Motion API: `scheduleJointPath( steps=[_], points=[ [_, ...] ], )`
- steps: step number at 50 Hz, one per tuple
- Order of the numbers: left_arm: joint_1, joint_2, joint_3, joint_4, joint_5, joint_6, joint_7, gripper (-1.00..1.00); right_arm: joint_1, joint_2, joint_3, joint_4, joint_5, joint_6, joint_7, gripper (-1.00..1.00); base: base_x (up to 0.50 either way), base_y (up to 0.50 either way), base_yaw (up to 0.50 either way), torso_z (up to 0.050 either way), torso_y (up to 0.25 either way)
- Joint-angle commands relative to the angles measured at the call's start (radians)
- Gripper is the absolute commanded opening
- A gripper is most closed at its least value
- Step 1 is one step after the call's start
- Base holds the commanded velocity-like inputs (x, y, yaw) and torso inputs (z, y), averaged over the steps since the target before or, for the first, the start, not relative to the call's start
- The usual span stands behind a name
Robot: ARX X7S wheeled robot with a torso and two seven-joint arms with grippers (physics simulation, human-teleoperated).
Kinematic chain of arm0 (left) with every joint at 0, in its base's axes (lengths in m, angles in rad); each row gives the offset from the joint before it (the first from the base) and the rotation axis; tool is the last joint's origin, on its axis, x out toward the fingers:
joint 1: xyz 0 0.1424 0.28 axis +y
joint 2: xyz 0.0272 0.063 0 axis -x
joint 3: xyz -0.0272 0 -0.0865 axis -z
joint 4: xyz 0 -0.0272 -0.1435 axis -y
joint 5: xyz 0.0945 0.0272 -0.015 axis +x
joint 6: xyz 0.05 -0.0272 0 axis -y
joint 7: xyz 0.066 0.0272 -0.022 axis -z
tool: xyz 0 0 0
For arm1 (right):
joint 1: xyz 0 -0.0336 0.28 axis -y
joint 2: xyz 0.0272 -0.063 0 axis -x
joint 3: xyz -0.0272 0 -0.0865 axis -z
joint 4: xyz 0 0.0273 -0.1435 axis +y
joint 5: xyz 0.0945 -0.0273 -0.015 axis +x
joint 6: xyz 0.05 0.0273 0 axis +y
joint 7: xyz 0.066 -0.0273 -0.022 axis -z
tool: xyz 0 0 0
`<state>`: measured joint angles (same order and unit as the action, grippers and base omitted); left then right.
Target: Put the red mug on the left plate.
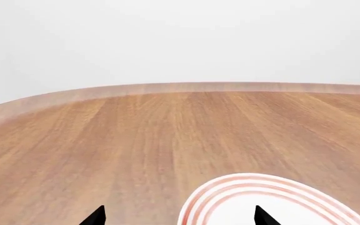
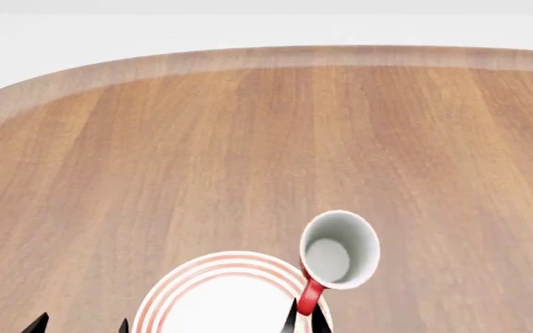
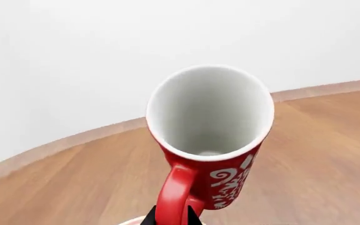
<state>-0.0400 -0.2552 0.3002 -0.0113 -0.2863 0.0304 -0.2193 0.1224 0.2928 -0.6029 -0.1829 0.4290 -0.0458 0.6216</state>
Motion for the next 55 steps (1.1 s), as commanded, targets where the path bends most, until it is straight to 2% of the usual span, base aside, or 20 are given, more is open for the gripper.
scheduleJointPath(
  steps=[1,22,55],
  points=[
    [0.001,-0.005,0.003,0.004,-0.004,0.001,-0.004,1.00,0.026,0.004,-0.067,0.043,-0.020,0.007,-0.092,-1.00,0.00,0.00,0.00,0.000,0.000],
    [-0.001,-0.012,0.006,0.003,-0.015,0.005,-0.008,1.00,0.091,-0.066,-0.115,0.237,0.053,0.021,-0.228,-1.00,0.00,0.00,0.00,0.000,0.000],
    [-0.004,-0.020,0.016,0.003,-0.023,0.008,-0.016,1.00,0.157,-0.154,-0.143,0.503,0.043,-0.020,-0.291,-1.00,0.00,0.00,0.00,0.000,0.000]
  ],
)
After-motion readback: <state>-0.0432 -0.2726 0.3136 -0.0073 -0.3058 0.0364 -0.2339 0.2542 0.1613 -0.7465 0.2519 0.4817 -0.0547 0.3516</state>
